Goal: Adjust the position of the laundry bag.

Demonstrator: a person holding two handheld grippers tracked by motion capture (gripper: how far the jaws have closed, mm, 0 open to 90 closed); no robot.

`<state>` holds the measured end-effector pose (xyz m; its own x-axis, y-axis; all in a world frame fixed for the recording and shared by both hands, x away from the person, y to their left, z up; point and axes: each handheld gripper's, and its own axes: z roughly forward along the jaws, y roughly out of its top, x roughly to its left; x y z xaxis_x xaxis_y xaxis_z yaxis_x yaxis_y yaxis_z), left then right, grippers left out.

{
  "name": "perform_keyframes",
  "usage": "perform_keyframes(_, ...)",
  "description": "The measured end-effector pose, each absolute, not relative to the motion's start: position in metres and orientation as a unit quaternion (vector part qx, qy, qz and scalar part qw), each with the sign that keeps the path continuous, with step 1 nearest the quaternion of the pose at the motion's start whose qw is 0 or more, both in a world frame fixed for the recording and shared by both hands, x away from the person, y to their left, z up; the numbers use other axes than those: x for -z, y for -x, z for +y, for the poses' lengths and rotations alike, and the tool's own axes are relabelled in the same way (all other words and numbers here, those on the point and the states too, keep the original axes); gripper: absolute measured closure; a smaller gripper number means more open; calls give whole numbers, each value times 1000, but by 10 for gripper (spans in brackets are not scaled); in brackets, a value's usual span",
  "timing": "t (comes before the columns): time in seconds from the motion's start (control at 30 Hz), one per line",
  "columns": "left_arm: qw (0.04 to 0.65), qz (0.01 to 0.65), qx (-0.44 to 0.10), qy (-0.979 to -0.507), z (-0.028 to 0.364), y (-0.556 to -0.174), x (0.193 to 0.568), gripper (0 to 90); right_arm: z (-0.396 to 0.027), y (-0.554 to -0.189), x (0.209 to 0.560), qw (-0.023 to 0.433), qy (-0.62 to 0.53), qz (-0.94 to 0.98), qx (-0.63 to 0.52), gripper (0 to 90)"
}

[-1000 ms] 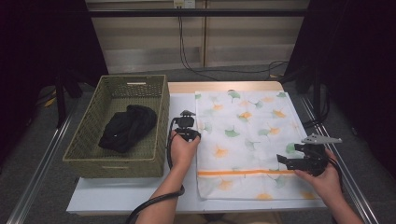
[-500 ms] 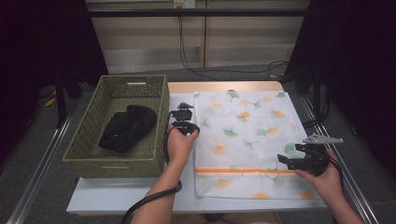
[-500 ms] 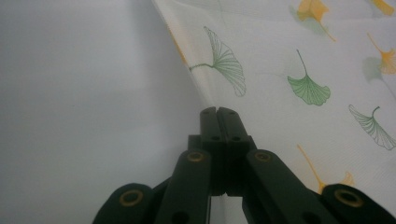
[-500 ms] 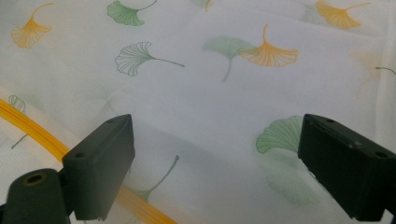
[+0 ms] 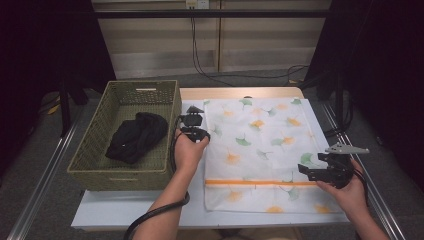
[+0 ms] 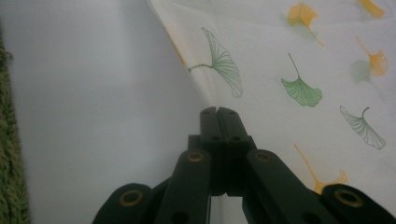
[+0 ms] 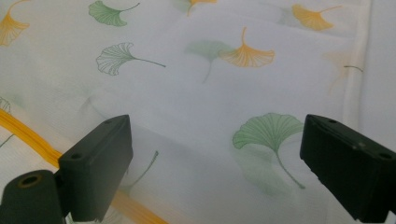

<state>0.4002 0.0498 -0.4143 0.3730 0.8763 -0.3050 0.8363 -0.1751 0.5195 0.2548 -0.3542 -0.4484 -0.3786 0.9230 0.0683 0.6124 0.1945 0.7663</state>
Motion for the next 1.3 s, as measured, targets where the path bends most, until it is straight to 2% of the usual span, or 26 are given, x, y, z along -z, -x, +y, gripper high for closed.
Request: perform_keyframes(1.3,294,586,-48,-753,85,-407,393,900,-349,-255,446,214,-505,747,-376,81)
